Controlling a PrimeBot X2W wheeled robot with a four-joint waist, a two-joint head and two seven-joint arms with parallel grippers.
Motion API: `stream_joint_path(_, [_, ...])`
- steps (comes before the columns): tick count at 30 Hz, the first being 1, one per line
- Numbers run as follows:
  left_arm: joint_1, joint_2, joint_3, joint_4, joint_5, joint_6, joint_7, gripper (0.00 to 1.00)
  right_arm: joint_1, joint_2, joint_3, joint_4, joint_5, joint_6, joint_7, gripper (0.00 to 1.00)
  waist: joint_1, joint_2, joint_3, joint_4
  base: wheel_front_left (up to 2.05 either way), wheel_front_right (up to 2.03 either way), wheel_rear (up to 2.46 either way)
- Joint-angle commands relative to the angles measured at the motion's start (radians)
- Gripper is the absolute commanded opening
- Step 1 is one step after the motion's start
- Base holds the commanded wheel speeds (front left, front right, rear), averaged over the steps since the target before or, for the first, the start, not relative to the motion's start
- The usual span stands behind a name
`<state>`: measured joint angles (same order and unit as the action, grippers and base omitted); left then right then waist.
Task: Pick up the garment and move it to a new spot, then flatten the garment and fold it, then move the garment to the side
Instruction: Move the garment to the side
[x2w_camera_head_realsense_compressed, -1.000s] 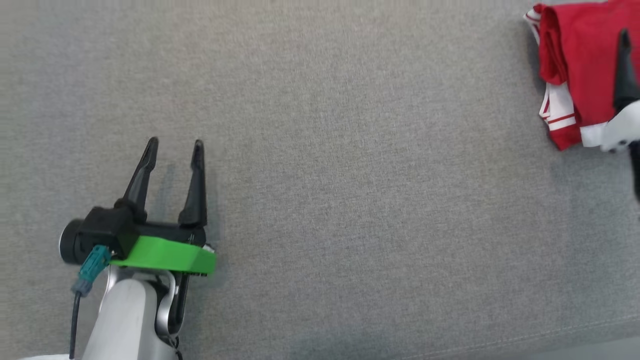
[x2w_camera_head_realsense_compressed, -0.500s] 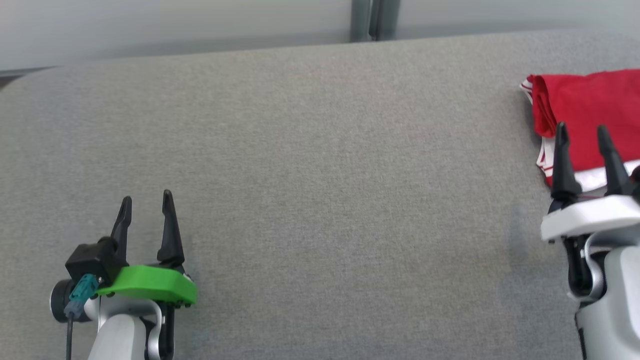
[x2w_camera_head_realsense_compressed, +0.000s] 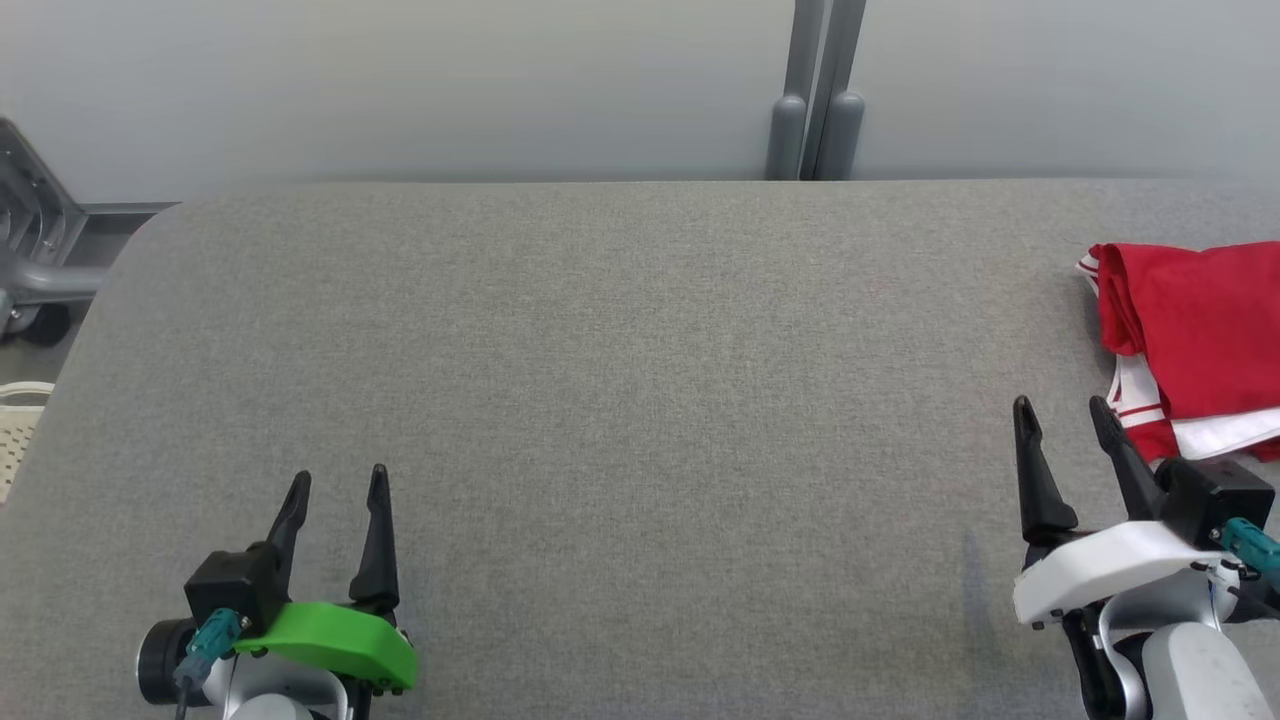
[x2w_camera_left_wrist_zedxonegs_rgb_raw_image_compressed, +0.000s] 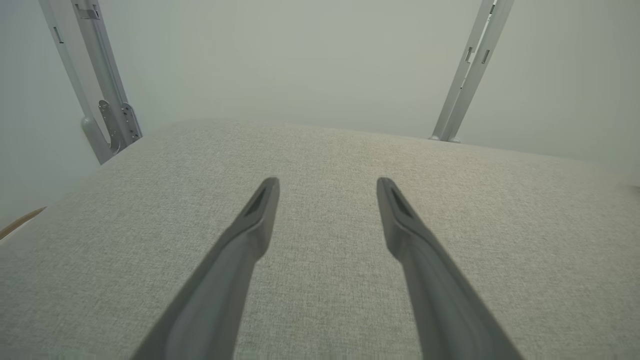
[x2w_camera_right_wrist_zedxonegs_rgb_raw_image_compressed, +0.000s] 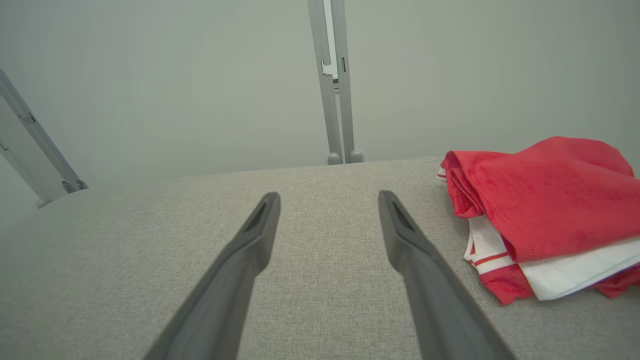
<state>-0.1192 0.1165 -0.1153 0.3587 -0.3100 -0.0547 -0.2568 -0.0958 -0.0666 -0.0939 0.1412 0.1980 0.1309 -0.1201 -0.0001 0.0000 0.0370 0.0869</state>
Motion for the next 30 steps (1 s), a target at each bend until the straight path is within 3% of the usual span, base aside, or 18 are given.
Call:
stream_joint_path(1, [0.009, 0.005, -0.005, 0.005, 0.007, -0.01, -0.006, 1.0, 0.023, 0.003, -0.002, -0.003, -0.009, -0.001, 0.007, 1.0, 0.0001, 0.0, -0.011, 0.011, 0.0, 0.0, 0.0])
stream_joint_path(30, [0.019, -0.011, -0.007, 0.041, 0.056, -0.031, -0.009, 1.0, 0.076, 0.015, 0.034, 0.021, -0.031, -0.001, 0.011, 1.0, 0.0001, 0.0, -0.019, 0.01, 0.0, 0.0, 0.0])
